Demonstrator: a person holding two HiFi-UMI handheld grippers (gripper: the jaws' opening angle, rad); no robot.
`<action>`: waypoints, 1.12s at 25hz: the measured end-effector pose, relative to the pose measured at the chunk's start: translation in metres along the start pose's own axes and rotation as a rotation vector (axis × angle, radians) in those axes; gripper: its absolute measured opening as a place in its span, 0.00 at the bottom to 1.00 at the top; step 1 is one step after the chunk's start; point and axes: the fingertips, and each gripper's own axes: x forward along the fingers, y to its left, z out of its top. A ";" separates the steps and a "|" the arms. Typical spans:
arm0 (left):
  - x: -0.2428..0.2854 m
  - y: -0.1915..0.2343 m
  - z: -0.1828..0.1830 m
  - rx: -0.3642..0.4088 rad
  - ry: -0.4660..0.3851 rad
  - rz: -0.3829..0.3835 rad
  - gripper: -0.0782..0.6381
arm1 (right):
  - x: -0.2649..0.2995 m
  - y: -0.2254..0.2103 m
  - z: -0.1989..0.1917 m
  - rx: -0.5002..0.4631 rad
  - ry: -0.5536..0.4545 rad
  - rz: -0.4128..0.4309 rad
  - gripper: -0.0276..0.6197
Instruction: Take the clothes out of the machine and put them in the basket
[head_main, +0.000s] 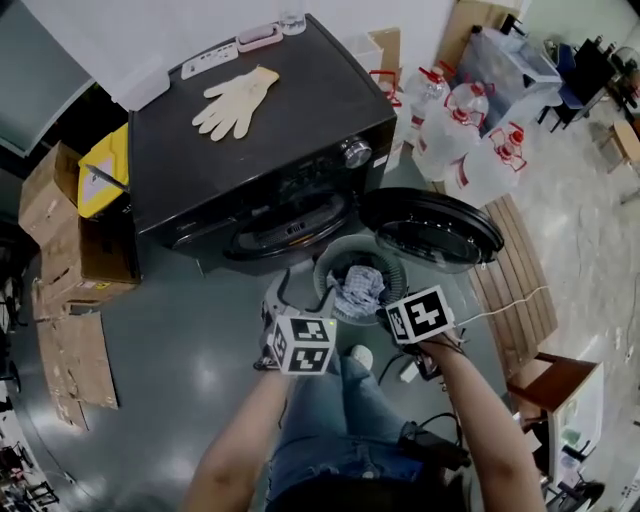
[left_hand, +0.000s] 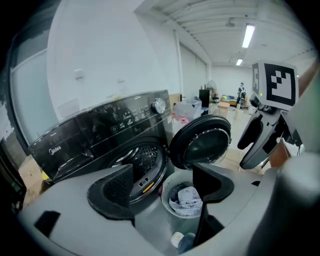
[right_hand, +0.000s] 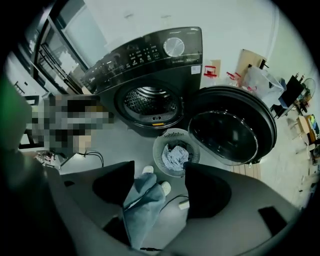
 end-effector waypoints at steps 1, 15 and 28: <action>-0.003 0.002 0.005 -0.010 -0.007 0.004 0.63 | -0.006 0.001 0.003 0.002 -0.008 0.004 0.53; -0.048 0.063 0.076 -0.112 -0.135 0.098 0.63 | -0.099 0.001 0.069 -0.028 -0.207 0.006 0.52; -0.091 0.097 0.149 -0.085 -0.312 0.127 0.63 | -0.163 0.027 0.136 0.003 -0.492 0.018 0.52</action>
